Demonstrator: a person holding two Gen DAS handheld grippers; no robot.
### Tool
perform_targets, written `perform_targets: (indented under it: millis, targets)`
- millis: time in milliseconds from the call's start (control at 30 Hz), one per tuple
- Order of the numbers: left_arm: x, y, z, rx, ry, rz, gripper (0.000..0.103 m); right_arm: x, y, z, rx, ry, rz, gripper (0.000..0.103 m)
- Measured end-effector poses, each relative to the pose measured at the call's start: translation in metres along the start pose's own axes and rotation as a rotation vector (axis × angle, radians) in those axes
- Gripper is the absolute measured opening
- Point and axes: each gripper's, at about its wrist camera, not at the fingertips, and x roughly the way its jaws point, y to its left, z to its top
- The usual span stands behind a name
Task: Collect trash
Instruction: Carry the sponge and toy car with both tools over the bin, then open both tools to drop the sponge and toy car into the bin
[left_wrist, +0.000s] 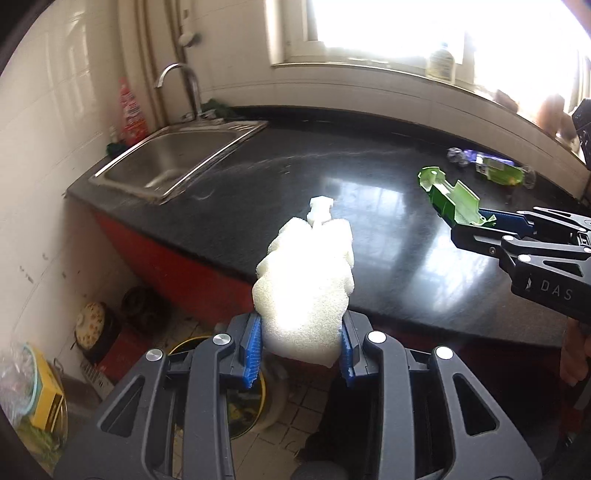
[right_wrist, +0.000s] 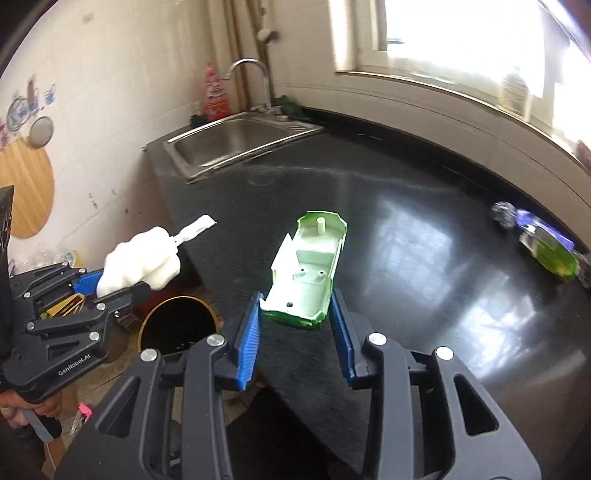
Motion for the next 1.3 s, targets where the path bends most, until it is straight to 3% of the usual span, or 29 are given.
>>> perform_targets:
  millis: [200, 467, 833, 1200, 1233, 1267, 1300]
  targets:
    - [-0.003, 0.077, -0.031, -0.124, 0.051, 0.111, 0.033, 0.049, 0.098, 0.016, -0.148, 0.048, 0.191, 0.036]
    - [0.027, 0.133, -0.09, -0.239, 0.17, 0.152, 0.033, 0.112, 0.174, 0.004, -0.26, 0.197, 0.317, 0.036]
    - [0.102, 0.173, -0.148, -0.311, 0.321, 0.142, 0.033, 0.206, 0.214, -0.014, -0.247, 0.396, 0.352, 0.036]
    - [0.131, 0.187, -0.161, -0.346, 0.361, 0.133, 0.034, 0.243, 0.227, -0.017, -0.241, 0.465, 0.345, 0.037]
    - [0.133, 0.188, -0.161, -0.35, 0.362, 0.129, 0.037, 0.248, 0.227, -0.016, -0.24, 0.472, 0.342, 0.04]
    - [0.135, 0.19, -0.162, -0.354, 0.364, 0.136, 0.047, 0.251, 0.227, -0.015, -0.231, 0.48, 0.333, 0.047]
    - [0.137, 0.191, -0.163, -0.352, 0.366, 0.141, 0.054, 0.25, 0.223, -0.014, -0.221, 0.485, 0.334, 0.064]
